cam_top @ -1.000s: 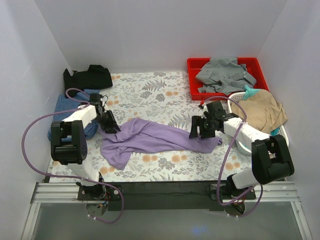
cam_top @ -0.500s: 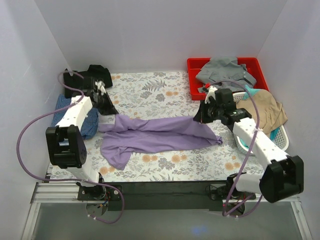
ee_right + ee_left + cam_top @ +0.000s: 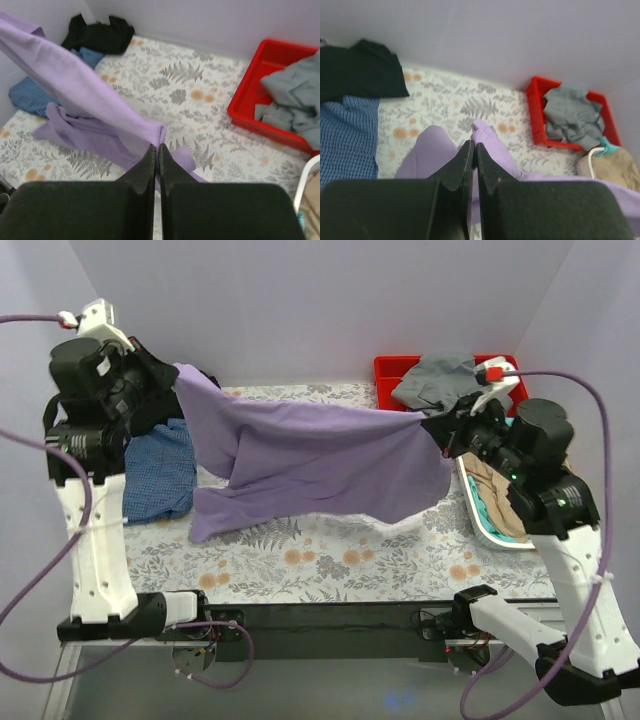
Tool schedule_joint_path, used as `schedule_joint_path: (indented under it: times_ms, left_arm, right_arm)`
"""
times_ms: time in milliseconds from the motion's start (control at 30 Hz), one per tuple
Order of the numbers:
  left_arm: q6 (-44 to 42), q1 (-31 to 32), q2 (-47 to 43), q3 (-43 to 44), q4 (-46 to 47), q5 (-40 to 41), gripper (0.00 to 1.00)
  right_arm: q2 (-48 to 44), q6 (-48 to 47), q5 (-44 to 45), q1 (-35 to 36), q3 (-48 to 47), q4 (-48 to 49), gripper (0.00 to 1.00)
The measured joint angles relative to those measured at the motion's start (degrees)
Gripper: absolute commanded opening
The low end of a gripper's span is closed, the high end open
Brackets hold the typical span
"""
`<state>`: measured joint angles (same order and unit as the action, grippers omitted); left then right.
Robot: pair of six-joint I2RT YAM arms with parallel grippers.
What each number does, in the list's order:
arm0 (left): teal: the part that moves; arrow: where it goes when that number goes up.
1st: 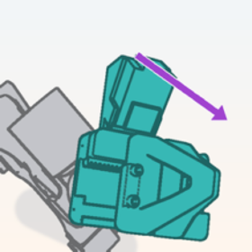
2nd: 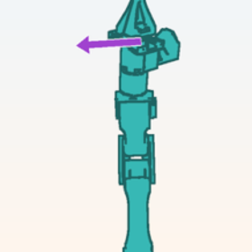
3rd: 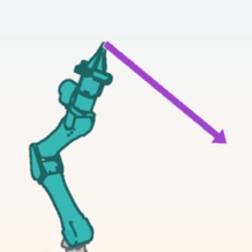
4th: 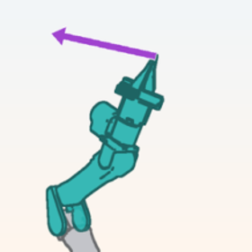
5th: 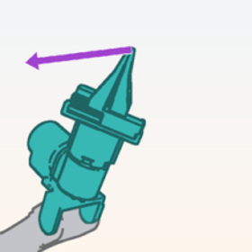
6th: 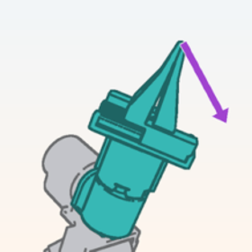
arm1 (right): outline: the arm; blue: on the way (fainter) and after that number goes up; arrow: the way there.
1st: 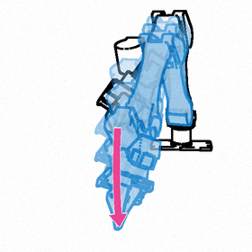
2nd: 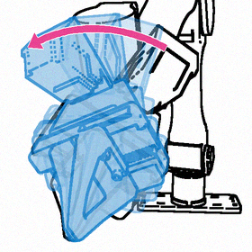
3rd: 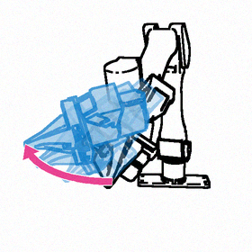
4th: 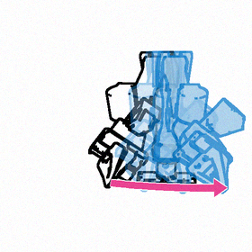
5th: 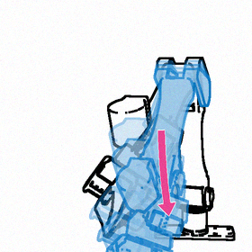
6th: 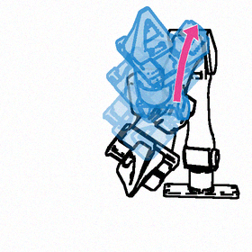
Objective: Fold and stack the t-shirts
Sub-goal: Flatten the tshirt out
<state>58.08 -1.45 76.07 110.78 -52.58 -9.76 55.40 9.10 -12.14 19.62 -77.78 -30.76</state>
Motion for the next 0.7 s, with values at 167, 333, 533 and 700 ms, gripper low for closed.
schedule_joint_path:
  times_ms: [167, 333, 533, 700]
  left_arm:
    - [1.9, -0.1, -10.5, 0.6, 0.0, 0.7, 0.0]
    - [5.1, 0.0, -18.9, 1.8, 0.1, 0.8, 0.0]
    - [9.8, 0.7, -26.3, 9.5, 0.2, -0.2, 0.0]
    - [13.0, 4.4, -29.9, 19.9, 0.7, -1.4, 0.0]
  right_arm:
    - [-7.3, -1.3, 0.0, 0.0, -6.1, -2.2, 0.01]
    - [-14.5, -2.4, -3.1, 0.0, -12.5, -5.9, 0.01]
    - [-20.1, -2.8, -11.4, -0.4, -18.1, -7.5, 0.01]
    - [-24.3, -1.6, -18.0, -1.8, -20.9, -9.3, 0.01]
